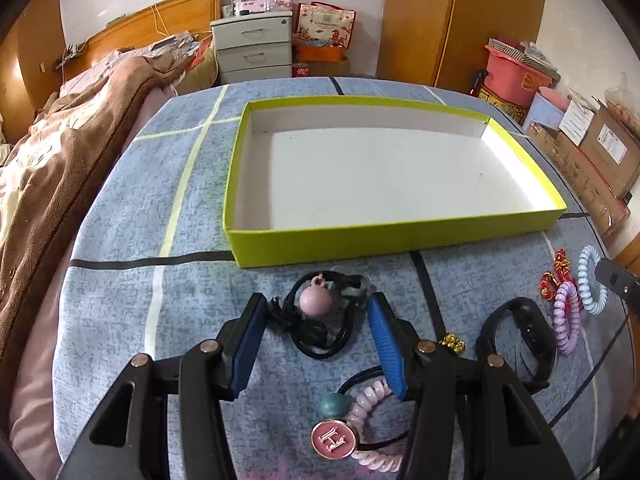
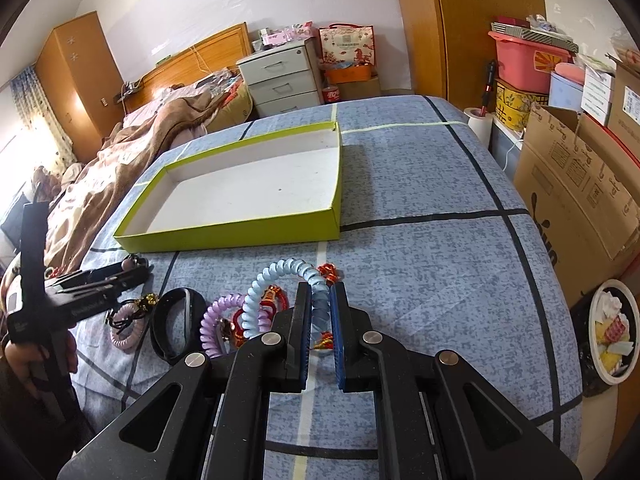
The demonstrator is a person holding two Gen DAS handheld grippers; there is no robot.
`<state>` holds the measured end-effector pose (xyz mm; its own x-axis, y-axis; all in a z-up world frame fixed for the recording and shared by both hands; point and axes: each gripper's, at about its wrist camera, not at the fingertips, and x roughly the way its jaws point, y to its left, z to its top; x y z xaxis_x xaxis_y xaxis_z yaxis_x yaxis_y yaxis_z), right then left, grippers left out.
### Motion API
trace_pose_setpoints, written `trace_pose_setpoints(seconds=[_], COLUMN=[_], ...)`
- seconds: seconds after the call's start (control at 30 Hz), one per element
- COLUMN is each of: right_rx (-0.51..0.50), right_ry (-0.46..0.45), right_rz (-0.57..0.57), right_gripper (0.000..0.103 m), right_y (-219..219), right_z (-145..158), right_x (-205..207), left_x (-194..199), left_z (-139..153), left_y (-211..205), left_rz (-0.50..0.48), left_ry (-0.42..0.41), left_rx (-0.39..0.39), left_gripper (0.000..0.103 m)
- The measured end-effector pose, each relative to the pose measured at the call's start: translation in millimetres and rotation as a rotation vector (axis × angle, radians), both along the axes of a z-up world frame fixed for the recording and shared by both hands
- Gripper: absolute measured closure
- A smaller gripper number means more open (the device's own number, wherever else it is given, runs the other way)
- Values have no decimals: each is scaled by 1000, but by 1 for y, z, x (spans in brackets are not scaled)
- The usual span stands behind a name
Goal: Organize jewelry
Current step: 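Grasp the black hair tie with pink bead with the left tool while the right tool lifts the coil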
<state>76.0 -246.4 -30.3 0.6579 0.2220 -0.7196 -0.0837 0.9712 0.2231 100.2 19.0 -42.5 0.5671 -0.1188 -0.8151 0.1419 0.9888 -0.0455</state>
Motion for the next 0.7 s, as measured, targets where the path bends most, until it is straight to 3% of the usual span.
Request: trace_pose_setpoints(seconds=[0.03, 0.1, 0.27, 0.4, 0.7], right_rx=[-1, -4, -6, -7, -17], right_ry=[-1, -2, -3, -10, -32], right_rz=[2, 3, 12, 13, 17], right_gripper=[93, 93, 93, 93, 93], right_y=[0, 1, 5, 7, 6], right_z=[0, 0, 2, 6, 17], right_x=[0, 0, 1, 2, 8], left_x=[0, 0, 0, -3, -15], left_z=[0, 2, 2, 4, 24], left_y=[1, 3, 6, 7, 12], left_rz=[2, 4, 6, 2, -16], left_ry=[1, -1, 0, 4, -29], left_rx=[-2, -4, -8, -18, -72], left_gripper=[52, 67, 83, 89, 89])
